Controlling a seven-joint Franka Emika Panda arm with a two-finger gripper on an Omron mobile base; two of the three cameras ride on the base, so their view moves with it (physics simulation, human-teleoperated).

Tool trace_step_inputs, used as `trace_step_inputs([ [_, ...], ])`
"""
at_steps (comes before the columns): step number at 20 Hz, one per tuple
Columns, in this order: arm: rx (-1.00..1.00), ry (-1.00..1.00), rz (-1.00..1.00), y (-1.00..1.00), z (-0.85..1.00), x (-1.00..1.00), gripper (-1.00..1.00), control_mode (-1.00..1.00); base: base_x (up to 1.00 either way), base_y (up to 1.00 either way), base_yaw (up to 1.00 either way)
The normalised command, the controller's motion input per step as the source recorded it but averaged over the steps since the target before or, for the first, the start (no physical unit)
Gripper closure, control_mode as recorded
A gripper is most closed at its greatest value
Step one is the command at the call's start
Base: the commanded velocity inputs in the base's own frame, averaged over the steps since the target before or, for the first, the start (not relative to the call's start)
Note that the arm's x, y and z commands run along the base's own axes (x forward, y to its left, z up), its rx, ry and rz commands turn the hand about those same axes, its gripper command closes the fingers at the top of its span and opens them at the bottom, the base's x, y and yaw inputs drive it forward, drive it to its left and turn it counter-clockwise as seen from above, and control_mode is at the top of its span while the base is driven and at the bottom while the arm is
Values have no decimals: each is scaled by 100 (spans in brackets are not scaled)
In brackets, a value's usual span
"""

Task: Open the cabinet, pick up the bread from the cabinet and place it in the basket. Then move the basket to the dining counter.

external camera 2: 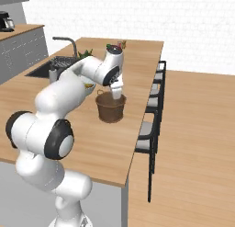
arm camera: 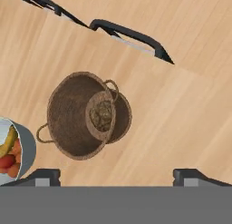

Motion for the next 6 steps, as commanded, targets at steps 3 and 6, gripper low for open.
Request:
trace_step_inputs([
  [3,0,-6,0,-6,56,-100,-100,-100,0,0,0],
  [6,0,-12,0,-8,28,-100,-100,-100,0,0,0],
])
